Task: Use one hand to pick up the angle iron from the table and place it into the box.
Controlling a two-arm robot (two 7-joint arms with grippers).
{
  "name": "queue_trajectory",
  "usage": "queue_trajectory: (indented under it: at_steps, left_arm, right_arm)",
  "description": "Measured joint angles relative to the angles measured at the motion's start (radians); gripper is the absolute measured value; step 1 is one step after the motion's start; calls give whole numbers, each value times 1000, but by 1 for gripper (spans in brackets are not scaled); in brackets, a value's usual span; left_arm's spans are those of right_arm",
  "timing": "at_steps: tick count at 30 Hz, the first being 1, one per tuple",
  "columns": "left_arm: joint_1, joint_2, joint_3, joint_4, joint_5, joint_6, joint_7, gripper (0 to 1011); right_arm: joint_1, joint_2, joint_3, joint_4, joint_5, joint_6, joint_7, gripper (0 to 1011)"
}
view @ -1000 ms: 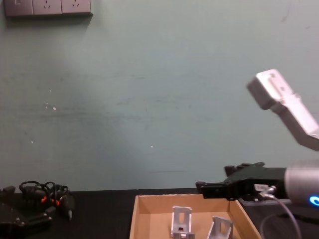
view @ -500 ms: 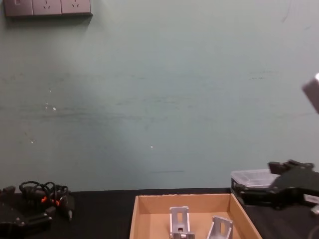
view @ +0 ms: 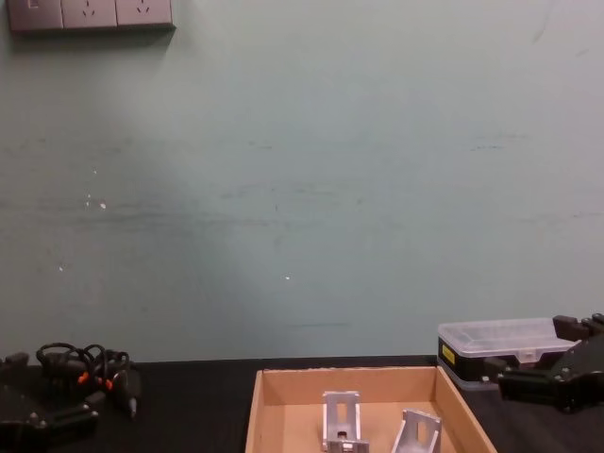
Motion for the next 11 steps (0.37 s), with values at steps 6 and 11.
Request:
queue_trajectory:
  at_steps: [6, 11]
  left_arm:
    - [0, 0, 0, 0, 0, 0, 0, 1000]
    - [0, 0, 0, 0, 0, 0, 0, 1000]
  right_arm:
    - [3, 0, -3, 0, 0, 2, 1, 1000]
    - [4, 1, -4, 0, 0, 4, 1, 1000]
